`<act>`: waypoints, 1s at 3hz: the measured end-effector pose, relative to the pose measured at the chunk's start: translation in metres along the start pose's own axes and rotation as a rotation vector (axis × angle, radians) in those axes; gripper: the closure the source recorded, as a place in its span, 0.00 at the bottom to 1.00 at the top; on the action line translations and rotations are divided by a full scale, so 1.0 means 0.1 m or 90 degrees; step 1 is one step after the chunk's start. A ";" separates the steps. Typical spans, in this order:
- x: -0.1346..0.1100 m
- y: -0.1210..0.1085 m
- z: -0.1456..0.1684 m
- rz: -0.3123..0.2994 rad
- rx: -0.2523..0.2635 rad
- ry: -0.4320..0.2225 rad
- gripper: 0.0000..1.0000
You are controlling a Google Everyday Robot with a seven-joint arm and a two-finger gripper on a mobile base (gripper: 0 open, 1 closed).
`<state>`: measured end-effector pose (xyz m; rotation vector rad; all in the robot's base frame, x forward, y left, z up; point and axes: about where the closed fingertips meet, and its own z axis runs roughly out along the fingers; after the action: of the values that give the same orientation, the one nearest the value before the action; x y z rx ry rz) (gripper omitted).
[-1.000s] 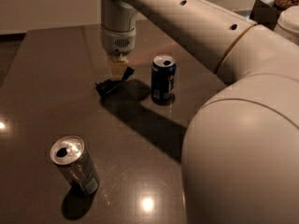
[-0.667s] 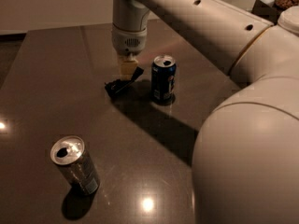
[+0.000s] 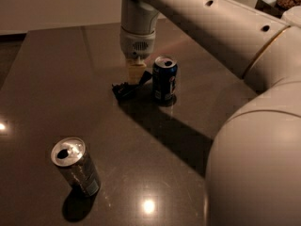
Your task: Move rxbar chocolate near pepsi can
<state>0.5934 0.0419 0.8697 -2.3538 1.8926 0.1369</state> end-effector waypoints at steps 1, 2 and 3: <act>0.00 0.03 0.00 0.004 -0.003 0.001 0.62; -0.01 0.04 -0.03 0.005 -0.002 -0.001 0.38; -0.02 0.02 -0.10 0.005 0.002 -0.006 0.16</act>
Offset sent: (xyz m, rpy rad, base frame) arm -0.0133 -0.0091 0.0118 -0.0223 0.0340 -0.0077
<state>0.5911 0.0420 0.8796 -2.3397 1.8965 0.1459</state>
